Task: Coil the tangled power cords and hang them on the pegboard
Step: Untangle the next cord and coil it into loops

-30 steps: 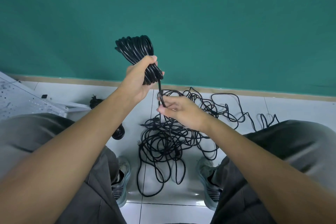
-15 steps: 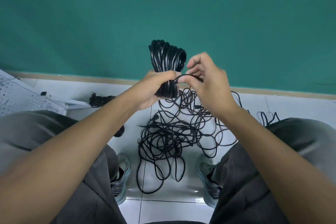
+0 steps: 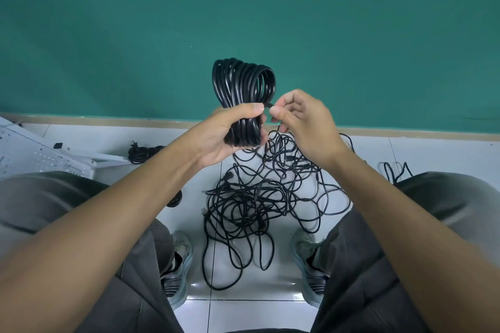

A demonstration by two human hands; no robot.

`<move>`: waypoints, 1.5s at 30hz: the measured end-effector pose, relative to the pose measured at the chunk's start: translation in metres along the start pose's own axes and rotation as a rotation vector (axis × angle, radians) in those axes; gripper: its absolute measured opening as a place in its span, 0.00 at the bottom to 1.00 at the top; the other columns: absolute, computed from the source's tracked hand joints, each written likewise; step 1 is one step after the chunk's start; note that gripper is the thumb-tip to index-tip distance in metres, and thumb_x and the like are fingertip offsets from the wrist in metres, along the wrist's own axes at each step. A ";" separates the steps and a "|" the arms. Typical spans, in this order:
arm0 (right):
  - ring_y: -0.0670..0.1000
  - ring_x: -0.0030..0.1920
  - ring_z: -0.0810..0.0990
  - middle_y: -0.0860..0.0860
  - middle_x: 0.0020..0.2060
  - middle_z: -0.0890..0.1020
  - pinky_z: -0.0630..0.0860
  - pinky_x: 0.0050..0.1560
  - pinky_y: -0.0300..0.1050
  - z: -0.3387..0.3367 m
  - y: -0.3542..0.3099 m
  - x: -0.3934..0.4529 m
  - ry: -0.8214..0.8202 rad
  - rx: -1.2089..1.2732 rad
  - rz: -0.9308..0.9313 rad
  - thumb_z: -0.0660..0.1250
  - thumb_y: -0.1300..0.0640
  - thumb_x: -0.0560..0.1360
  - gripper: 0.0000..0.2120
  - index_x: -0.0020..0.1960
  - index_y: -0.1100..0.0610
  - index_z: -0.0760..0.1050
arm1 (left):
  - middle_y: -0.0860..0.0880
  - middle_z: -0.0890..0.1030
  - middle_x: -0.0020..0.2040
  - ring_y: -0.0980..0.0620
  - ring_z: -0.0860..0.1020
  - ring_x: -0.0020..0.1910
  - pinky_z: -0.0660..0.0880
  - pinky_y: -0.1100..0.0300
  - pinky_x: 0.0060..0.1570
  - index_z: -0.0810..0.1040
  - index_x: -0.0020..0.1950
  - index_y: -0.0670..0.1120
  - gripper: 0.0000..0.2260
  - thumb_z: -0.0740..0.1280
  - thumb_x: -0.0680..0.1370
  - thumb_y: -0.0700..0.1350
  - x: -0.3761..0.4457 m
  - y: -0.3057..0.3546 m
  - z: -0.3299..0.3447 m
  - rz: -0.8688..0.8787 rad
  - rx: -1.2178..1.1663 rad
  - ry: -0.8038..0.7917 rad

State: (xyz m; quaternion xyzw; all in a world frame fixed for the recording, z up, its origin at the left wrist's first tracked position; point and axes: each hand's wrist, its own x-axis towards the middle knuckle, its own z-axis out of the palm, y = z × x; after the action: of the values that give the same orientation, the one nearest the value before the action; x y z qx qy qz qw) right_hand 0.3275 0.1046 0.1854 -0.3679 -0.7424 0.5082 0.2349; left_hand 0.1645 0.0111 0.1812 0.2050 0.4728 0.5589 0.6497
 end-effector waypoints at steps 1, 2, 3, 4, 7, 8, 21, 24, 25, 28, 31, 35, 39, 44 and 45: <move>0.46 0.35 0.78 0.48 0.38 0.83 0.77 0.44 0.39 -0.002 0.002 0.001 -0.019 -0.032 0.003 0.70 0.56 0.81 0.06 0.45 0.50 0.75 | 0.47 0.81 0.44 0.48 0.80 0.41 0.83 0.52 0.51 0.80 0.49 0.41 0.10 0.72 0.72 0.46 0.001 0.002 -0.002 0.007 -0.017 0.021; 0.44 0.35 0.77 0.46 0.37 0.83 0.76 0.45 0.39 -0.004 0.004 0.002 -0.028 -0.062 0.004 0.69 0.56 0.81 0.07 0.44 0.49 0.76 | 0.47 0.81 0.44 0.48 0.80 0.41 0.83 0.53 0.50 0.80 0.48 0.41 0.10 0.72 0.72 0.46 0.001 0.005 -0.005 0.015 -0.028 0.039; 0.42 0.35 0.77 0.45 0.37 0.83 0.76 0.45 0.40 -0.007 0.004 0.003 -0.026 -0.090 0.006 0.69 0.56 0.81 0.07 0.44 0.49 0.77 | 0.47 0.81 0.43 0.48 0.80 0.41 0.82 0.53 0.49 0.79 0.48 0.41 0.10 0.72 0.72 0.46 0.001 0.007 -0.008 0.022 -0.031 0.051; 0.41 0.36 0.77 0.45 0.36 0.83 0.76 0.46 0.40 -0.010 0.004 0.005 -0.017 -0.108 0.007 0.70 0.55 0.81 0.07 0.44 0.49 0.78 | 0.47 0.81 0.43 0.48 0.80 0.41 0.82 0.54 0.49 0.79 0.47 0.41 0.10 0.72 0.72 0.46 0.000 0.009 -0.011 0.026 -0.031 0.053; 0.47 0.39 0.79 0.50 0.38 0.83 0.77 0.47 0.43 -0.019 0.003 0.011 0.026 -0.116 -0.002 0.72 0.54 0.79 0.06 0.43 0.49 0.80 | 0.46 0.80 0.43 0.48 0.81 0.40 0.82 0.55 0.48 0.77 0.48 0.39 0.10 0.70 0.73 0.45 -0.002 0.006 -0.008 0.026 -0.040 -0.002; 0.51 0.39 0.80 0.52 0.38 0.84 0.78 0.48 0.46 -0.021 0.002 0.012 0.030 -0.108 -0.004 0.73 0.53 0.78 0.06 0.42 0.50 0.80 | 0.46 0.80 0.43 0.49 0.81 0.39 0.82 0.55 0.47 0.77 0.49 0.39 0.10 0.69 0.73 0.44 -0.003 0.004 -0.005 0.031 -0.060 -0.034; 0.42 0.26 0.68 0.45 0.29 0.78 0.65 0.30 0.34 -0.031 -0.001 0.015 -0.088 0.170 0.106 0.75 0.57 0.76 0.07 0.40 0.56 0.81 | 0.48 0.80 0.41 0.51 0.80 0.39 0.81 0.55 0.51 0.82 0.41 0.42 0.10 0.78 0.68 0.45 -0.011 0.003 0.005 0.072 -0.195 -0.332; 0.40 0.31 0.75 0.45 0.34 0.81 0.70 0.38 0.33 -0.038 -0.001 0.016 -0.197 0.126 0.092 0.73 0.59 0.78 0.02 0.46 0.57 0.82 | 0.49 0.79 0.42 0.51 0.80 0.41 0.80 0.55 0.52 0.82 0.45 0.42 0.16 0.81 0.67 0.52 -0.014 0.006 0.000 -0.019 -0.114 -0.467; 0.40 0.33 0.76 0.45 0.34 0.82 0.71 0.40 0.33 -0.041 -0.001 0.015 -0.267 0.118 0.097 0.72 0.59 0.78 0.02 0.48 0.57 0.82 | 0.49 0.79 0.42 0.51 0.80 0.42 0.80 0.55 0.52 0.83 0.45 0.42 0.16 0.80 0.68 0.53 -0.016 0.007 -0.002 -0.044 -0.074 -0.501; 0.45 0.36 0.73 0.45 0.35 0.82 0.71 0.42 0.36 -0.048 0.001 0.017 -0.443 0.171 0.122 0.70 0.57 0.76 0.05 0.48 0.56 0.84 | 0.51 0.79 0.43 0.52 0.81 0.43 0.79 0.56 0.53 0.83 0.47 0.44 0.16 0.78 0.70 0.55 -0.020 0.010 -0.004 -0.088 -0.011 -0.580; 0.47 0.34 0.72 0.48 0.33 0.80 0.70 0.41 0.39 -0.052 -0.001 0.020 -0.546 0.201 0.166 0.75 0.57 0.72 0.04 0.39 0.52 0.84 | 0.50 0.79 0.44 0.52 0.81 0.44 0.79 0.55 0.53 0.76 0.56 0.37 0.25 0.77 0.72 0.54 -0.023 0.011 0.000 -0.144 0.025 -0.673; 0.52 0.43 0.79 0.57 0.42 0.82 0.79 0.44 0.39 -0.060 -0.011 0.036 -0.676 -0.042 0.188 0.78 0.60 0.68 0.05 0.43 0.58 0.84 | 0.47 0.79 0.44 0.48 0.81 0.42 0.80 0.51 0.51 0.73 0.58 0.38 0.16 0.69 0.75 0.44 -0.027 0.009 0.010 -0.156 0.194 -0.818; 0.61 0.55 0.81 0.67 0.54 0.81 0.78 0.59 0.55 -0.059 -0.025 0.062 -1.114 -0.216 0.271 0.71 0.65 0.73 0.18 0.59 0.73 0.75 | 0.42 0.80 0.43 0.42 0.82 0.43 0.78 0.48 0.52 0.80 0.49 0.41 0.10 0.68 0.73 0.46 -0.027 0.003 0.014 -0.273 0.453 -0.846; 0.51 0.43 0.85 0.57 0.45 0.87 0.80 0.53 0.46 -0.033 -0.060 0.087 -1.267 -0.487 0.441 0.67 0.72 0.78 0.16 0.65 0.71 0.74 | 0.42 0.82 0.41 0.44 0.82 0.41 0.79 0.55 0.48 0.80 0.46 0.38 0.12 0.71 0.71 0.47 -0.025 -0.010 0.021 -0.414 0.516 -0.792; 0.48 0.38 0.84 0.54 0.40 0.87 0.81 0.46 0.40 -0.024 -0.069 0.089 -1.274 -0.580 0.449 0.66 0.71 0.79 0.14 0.65 0.70 0.75 | 0.45 0.83 0.40 0.46 0.82 0.40 0.79 0.56 0.47 0.80 0.46 0.38 0.12 0.71 0.71 0.47 -0.025 -0.013 0.022 -0.428 0.514 -0.783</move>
State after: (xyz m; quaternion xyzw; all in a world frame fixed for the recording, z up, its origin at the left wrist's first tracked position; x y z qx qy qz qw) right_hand 0.2682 0.1737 0.2559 -0.1920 -0.7463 0.4425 -0.4587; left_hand 0.1916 -0.0100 0.1910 0.4506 0.3474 0.1606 0.8065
